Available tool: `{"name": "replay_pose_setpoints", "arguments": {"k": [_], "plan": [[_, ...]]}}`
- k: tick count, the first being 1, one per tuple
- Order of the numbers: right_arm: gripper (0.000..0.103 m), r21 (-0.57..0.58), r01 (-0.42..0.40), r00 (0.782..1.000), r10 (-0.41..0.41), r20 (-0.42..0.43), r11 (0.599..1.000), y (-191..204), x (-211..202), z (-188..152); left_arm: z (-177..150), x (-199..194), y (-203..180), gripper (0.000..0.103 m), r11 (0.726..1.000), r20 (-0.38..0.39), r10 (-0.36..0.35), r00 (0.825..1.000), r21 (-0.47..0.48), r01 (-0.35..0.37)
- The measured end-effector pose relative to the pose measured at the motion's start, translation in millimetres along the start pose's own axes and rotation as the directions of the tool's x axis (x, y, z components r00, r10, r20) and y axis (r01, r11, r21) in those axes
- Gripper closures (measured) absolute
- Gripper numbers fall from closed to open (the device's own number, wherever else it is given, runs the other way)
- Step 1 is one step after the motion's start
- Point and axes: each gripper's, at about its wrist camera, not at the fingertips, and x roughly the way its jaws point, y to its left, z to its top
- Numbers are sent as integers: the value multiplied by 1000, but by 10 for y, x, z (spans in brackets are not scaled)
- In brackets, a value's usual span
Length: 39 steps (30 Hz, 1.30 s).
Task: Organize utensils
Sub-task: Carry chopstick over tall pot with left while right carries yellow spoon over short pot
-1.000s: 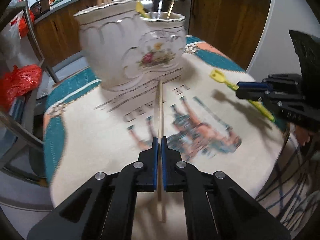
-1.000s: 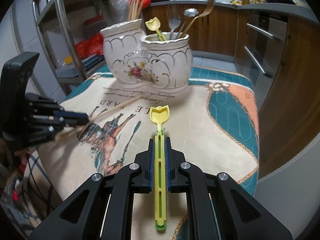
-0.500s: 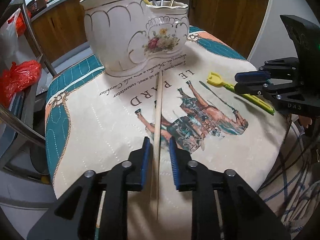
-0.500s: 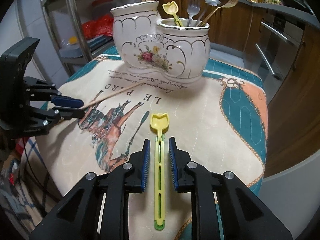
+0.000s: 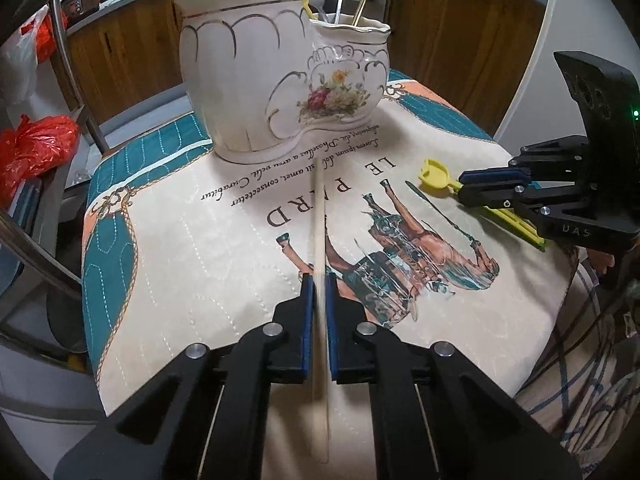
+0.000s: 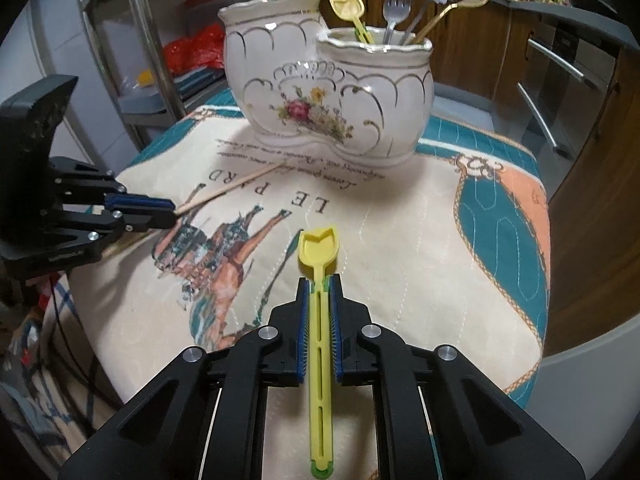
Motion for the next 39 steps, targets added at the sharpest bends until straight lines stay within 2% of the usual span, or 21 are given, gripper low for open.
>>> {"name": "replay_pose_setpoints", "arguments": {"k": [4, 7, 11, 14, 15, 19, 20, 22, 23, 25, 26, 30, 32, 35, 39], "plan": [[92, -2, 6, 998, -6, 57, 1000, 1, -113, 31, -2, -69, 3, 97, 999, 35, -23, 999, 27, 22], [92, 13, 5, 994, -7, 113, 1000, -34, -218, 53, 3, -195, -1, 97, 998, 102, -51, 994, 50, 46], [92, 43, -10, 976, 0, 219, 999, -91, -376, 81, 25, -447, -27, 97, 992, 238, -96, 967, 108, 72], [92, 57, -13, 954, -5, 299, 998, -122, -485, 155, 87, -615, -27, 97, 988, 333, -102, 937, 140, 58], [92, 63, -13, 948, -8, 318, 998, -141, -509, 189, 127, -672, -7, 97, 989, 370, -105, 923, 136, 58], [92, 105, -20, 911, -25, 412, 994, -214, -614, 403, 364, -841, 125, 97, 994, 491, -97, 866, 88, 61], [92, 121, -32, 899, -24, 437, 992, -256, -629, 491, 468, -875, 182, 97, 995, 523, -96, 847, 65, 73], [92, 151, -61, 884, -17, 467, 987, -324, -654, 635, 611, -909, 261, 97, 995, 560, -95, 823, 27, 96], [92, 168, -79, 872, -13, 488, 983, -363, -667, 730, 730, -930, 334, 97, 993, 594, -91, 799, -6, 118], [92, 183, -95, 844, -18, 535, 979, -397, -700, 905, 867, -961, 430, 97, 988, 636, -79, 768, -50, 144], [92, 185, -96, 835, -22, 550, 978, -412, -702, 962, 961, -962, 501, 97, 983, 665, -70, 744, -80, 164], [92, 217, -106, 788, -51, 613, 970, -474, -675, 1196, 1172, -886, 676, 97, 965, 730, -29, 683, -157, 209], [92, 239, -115, 781, -60, 621, 964, -532, -610, 1260, 1235, -820, 720, 97, 956, 748, -18, 663, -182, 231], [92, 266, -119, 766, -82, 637, 957, -605, -528, 1330, 1316, -714, 750, 97, 950, 771, 34, 636, -223, 220], [92, 286, -105, 764, -107, 636, 953, -654, -401, 1366, 1336, -540, 734, 97, 950, 767, 82, 636, -253, 182]]}}
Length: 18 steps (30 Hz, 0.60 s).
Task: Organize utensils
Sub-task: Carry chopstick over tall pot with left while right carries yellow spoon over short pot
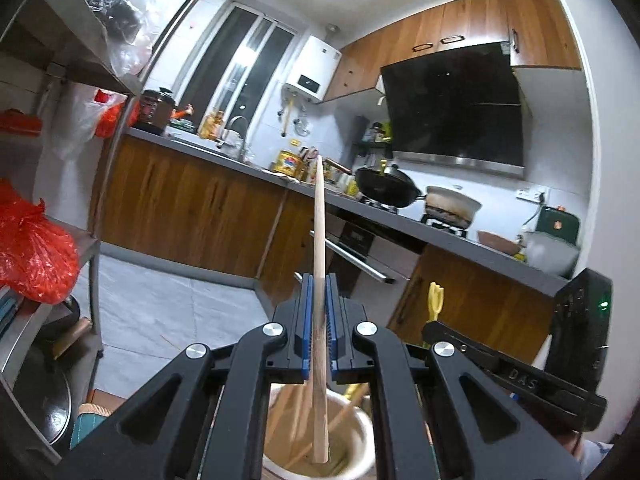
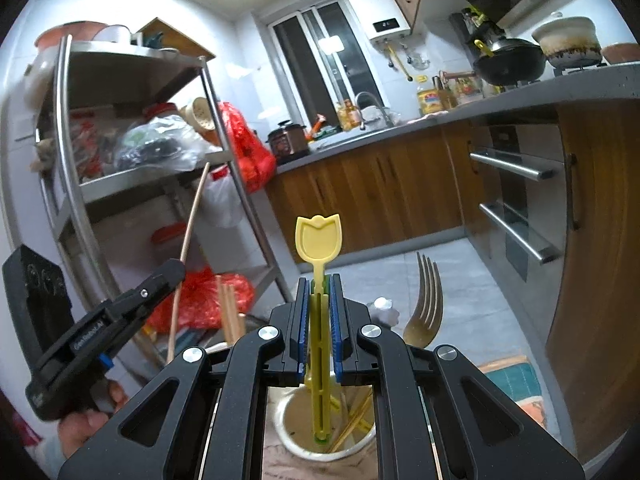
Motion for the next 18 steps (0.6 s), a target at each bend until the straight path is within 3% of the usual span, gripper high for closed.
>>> {"name": "replay_pose_setpoints", "arguments": {"k": [9, 13, 18], "plan": [[92, -59, 40, 999, -40, 3, 997, -40, 142, -206, -272, -15, 171, 97, 1000, -64, 12, 998, -2, -13], [92, -75, 39, 999, -39, 4, 996, -24, 148, -232, -351, -119, 156, 97, 999, -87, 19, 996, 41, -15], [92, -117, 31, 998, -38, -54, 993, 34, 191, -357, -404, -162, 99, 97, 992, -130, 61, 990, 117, -46]]}}
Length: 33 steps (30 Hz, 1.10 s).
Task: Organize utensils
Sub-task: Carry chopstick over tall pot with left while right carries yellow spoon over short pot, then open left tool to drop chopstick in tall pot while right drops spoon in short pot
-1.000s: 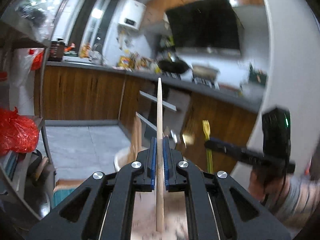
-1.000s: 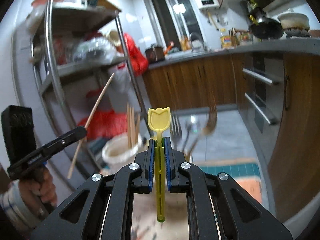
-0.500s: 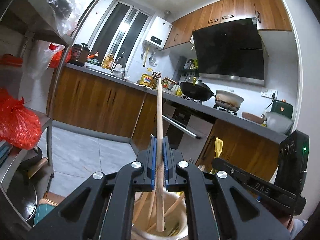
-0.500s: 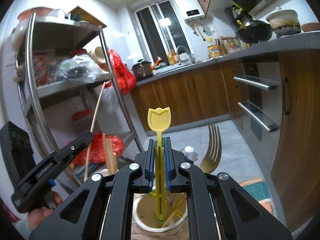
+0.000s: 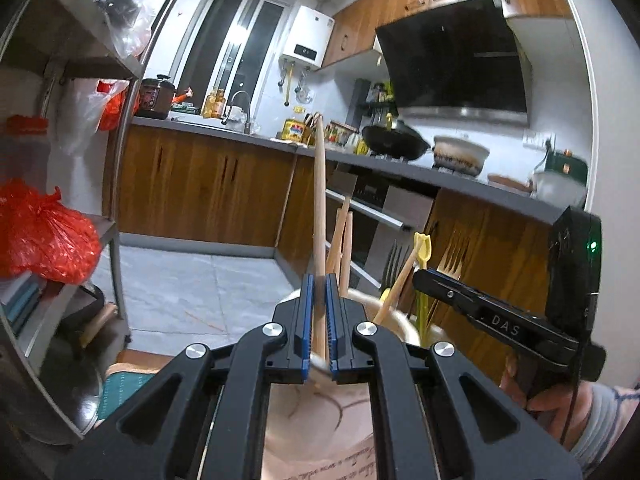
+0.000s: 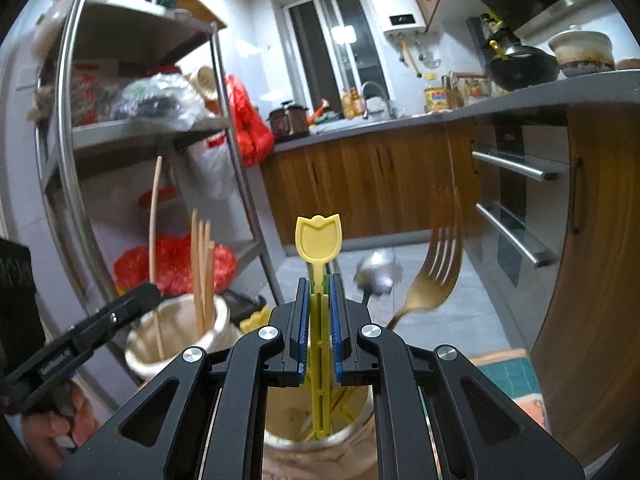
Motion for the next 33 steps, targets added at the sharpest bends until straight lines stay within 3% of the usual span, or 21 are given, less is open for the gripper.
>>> {"name": "replay_pose_setpoints", "arguments": {"k": [5, 8, 10, 12, 17, 21, 28, 33], "plan": [[92, -36, 31, 998, -33, -60, 999, 49, 1, -124, -22, -3, -32, 96, 999, -34, 26, 999, 34, -25], [92, -17, 43, 996, -44, -84, 999, 4, 4, -167, -12, -30, -19, 88, 999, -36, 27, 999, 28, -26], [92, 0, 40, 995, -40, -94, 999, -33, 2, -192, -1, -48, -22, 75, 999, -33, 40, 999, 30, -39], [92, 1, 43, 994, -43, -97, 999, -45, -13, -213, 0, -69, -23, 70, 998, -35, 46, 998, 33, -45], [91, -11, 47, 994, -48, -102, 999, -7, -32, -232, 11, -95, -24, 66, 998, -40, 51, 998, 32, -49], [74, -20, 34, 995, -36, -91, 999, 28, -81, -214, 23, -102, -26, 65, 999, -51, 46, 998, 30, -45], [74, -53, 42, 997, -45, -65, 998, 70, -353, -226, 17, -234, -91, 60, 998, -62, 34, 997, 56, -30], [71, -49, 42, 994, -47, -103, 998, 37, -597, -359, -61, -373, -145, 56, 996, -96, 37, 995, 82, -29]]}}
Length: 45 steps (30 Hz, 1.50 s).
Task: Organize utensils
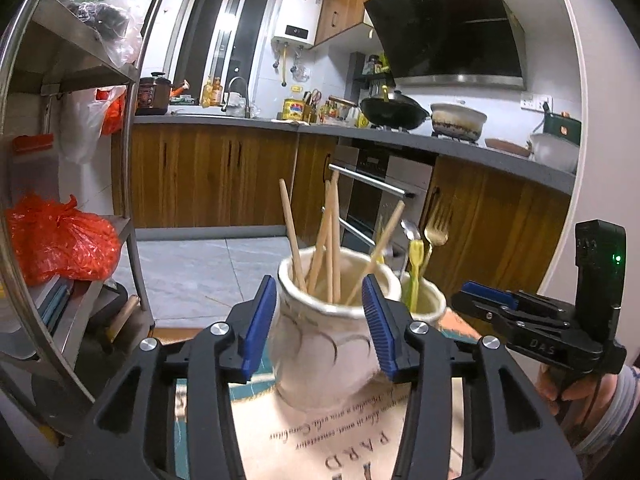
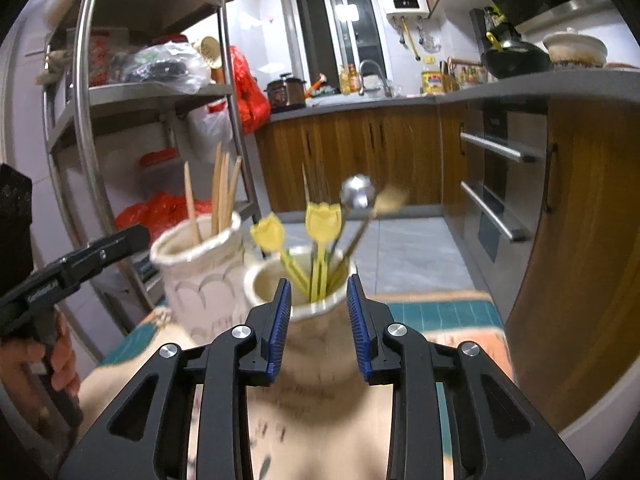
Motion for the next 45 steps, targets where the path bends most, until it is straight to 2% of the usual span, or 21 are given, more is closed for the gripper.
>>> {"name": "replay_pose_setpoints", "arguments": {"k": [4, 5, 9, 13, 15, 22, 33, 45], "plan": [[68, -19, 4, 999, -4, -33, 1000, 6, -111, -151, -125, -90, -73, 52, 1000, -25, 5, 1000, 26, -5], [63, -29, 8, 999, -9, -31, 1000, 15, -137, -180, -153, -108, -87, 50, 1000, -29, 6, 1000, 29, -6], [31, -65, 1, 1000, -1, -9, 998, 30, -252, -278, -254, -186, -122, 30, 999, -33, 11, 999, 36, -10], [17, -96, 0, 1000, 1, 15, 995, 31, -341, -312, -317, -263, -170, 10, 997, -17, 36, 999, 71, -35], [8, -115, -1, 1000, 4, 28, 993, 31, -372, -326, -331, -283, -177, 6, 995, -5, 48, 999, 83, -47], [5, -142, 6, 997, 5, 75, 990, 27, -430, -310, -384, -264, -141, 6, 993, 3, 71, 997, 90, -71], [5, -196, -4, 997, 20, 81, 981, 137, -454, -332, -455, -241, -203, 6, 989, -5, 86, 996, 120, -84], [5, -184, -2, 996, 19, 87, 983, 107, -473, -333, -462, -296, -217, 6, 987, 28, 100, 995, 121, -103]]}}
